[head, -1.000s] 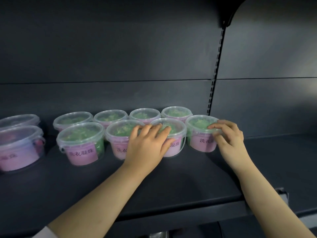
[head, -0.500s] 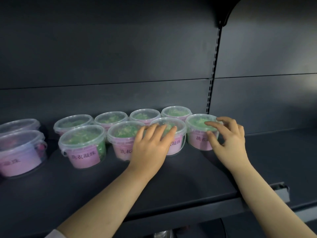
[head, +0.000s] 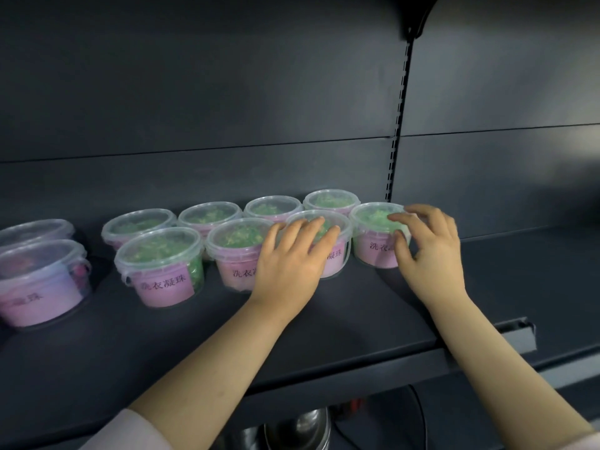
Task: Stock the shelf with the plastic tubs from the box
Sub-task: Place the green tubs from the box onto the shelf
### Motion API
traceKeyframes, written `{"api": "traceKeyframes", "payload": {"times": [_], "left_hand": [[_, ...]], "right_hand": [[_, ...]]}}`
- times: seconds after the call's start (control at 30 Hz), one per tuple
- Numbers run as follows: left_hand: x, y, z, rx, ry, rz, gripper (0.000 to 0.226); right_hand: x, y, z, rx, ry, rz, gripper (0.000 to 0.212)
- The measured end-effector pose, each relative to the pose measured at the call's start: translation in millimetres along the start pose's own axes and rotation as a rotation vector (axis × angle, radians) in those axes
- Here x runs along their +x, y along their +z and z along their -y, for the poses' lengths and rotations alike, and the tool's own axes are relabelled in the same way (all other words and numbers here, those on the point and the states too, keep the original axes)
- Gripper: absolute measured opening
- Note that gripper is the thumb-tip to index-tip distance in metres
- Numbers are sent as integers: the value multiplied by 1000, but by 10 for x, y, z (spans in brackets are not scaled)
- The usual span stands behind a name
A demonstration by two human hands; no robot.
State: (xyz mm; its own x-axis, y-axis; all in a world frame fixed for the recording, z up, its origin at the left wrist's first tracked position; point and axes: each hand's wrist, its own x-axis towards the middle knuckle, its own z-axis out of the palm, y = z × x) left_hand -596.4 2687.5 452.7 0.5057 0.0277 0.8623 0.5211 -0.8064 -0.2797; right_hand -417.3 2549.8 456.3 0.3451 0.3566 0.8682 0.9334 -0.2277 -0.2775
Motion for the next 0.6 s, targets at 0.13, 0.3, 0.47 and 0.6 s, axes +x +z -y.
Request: {"api": "traceKeyframes", "payload": {"times": [0.13,0.3,0.47,0.6], "left_hand": [[-11,3,17,1,-34,103,48],[7,-226,50,-68,-35,134,41],[1,-781,172,-258,-51,86,35],[-241,-1301,183,-390,6,69,36]], "right_hand": [[-8,-20,53,-59,-32,85,25],[-118,-334,306,-70,60,206,34],[-268,-1039,834,-188,64,250,31],[-595,-1569,1350,-336,137,242,34]]}}
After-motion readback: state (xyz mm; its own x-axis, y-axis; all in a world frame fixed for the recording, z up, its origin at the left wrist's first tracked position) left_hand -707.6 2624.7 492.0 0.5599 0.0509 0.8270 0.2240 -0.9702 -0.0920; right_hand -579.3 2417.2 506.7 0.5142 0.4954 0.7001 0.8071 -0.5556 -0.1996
